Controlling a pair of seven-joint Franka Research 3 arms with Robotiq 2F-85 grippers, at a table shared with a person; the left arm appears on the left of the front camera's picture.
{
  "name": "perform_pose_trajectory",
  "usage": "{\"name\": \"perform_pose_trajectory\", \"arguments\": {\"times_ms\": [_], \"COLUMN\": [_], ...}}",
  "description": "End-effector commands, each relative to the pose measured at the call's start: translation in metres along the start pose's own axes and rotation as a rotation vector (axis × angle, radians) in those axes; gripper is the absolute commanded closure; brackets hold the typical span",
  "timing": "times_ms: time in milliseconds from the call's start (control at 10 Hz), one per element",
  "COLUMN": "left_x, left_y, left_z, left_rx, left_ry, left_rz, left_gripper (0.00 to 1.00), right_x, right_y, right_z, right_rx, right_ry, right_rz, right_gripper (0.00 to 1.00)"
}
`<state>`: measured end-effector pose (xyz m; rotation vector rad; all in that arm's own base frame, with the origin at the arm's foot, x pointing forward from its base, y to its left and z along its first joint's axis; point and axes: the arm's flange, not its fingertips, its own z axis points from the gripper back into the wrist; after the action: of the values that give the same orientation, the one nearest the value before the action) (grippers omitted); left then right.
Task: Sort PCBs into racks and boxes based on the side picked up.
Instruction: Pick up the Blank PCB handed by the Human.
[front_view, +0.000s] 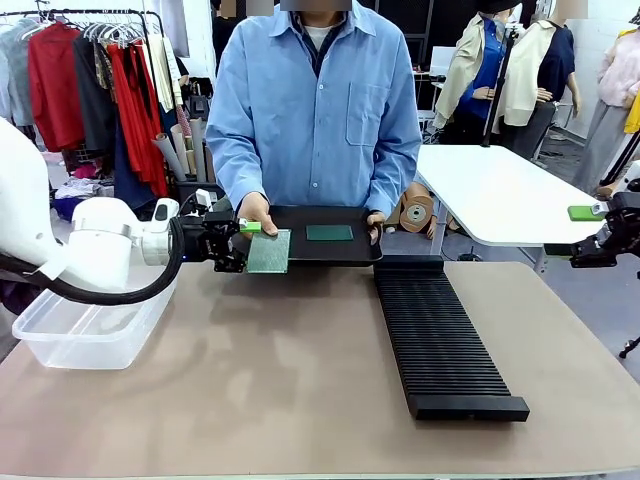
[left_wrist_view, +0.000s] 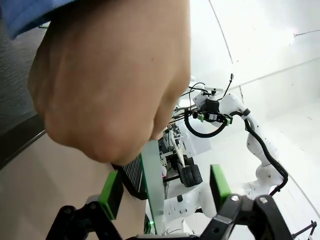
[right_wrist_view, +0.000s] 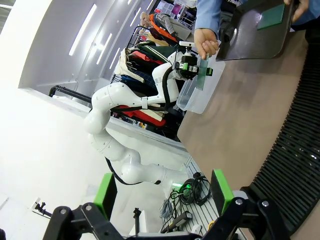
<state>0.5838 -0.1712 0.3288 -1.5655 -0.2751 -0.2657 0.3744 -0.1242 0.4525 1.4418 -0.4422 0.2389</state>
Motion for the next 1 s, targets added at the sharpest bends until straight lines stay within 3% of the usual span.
{"name": "perform_pose_trajectory", "arguments": {"times_ms": [0,300,400,900], "left_x": [0.0030,0.0023,0.0022,0.0007], "left_y": [-0.0004,0.0013,0.0018,0.0015], "left_z": [-0.0023,-0.0030,-0.0031,-0.0027], "left_rx": [-0.008,0.011,0.017,0.024], "left_ry": [0.004,0.027,0.034,0.039], "left_rz": [-0.011,-0.001,0.005,0.016], "left_gripper": [0.40,0.95,1.00,1.00], "right_x": [-0.0005,-0.0005,-0.0005,-0.0005], "right_y": [0.0022,0.0022,0.0022,0.0022], "right_z": [0.0009,0.0009,0.0009,0.0009], "right_rx": [0.004,0.004,0.004,0.004], "right_ry": [0.003,0.003,0.003,0.003], "right_rz": [0.007,0.007,0.007,0.007], "right_gripper": [0.00,0.00,0.00,0.00]}}
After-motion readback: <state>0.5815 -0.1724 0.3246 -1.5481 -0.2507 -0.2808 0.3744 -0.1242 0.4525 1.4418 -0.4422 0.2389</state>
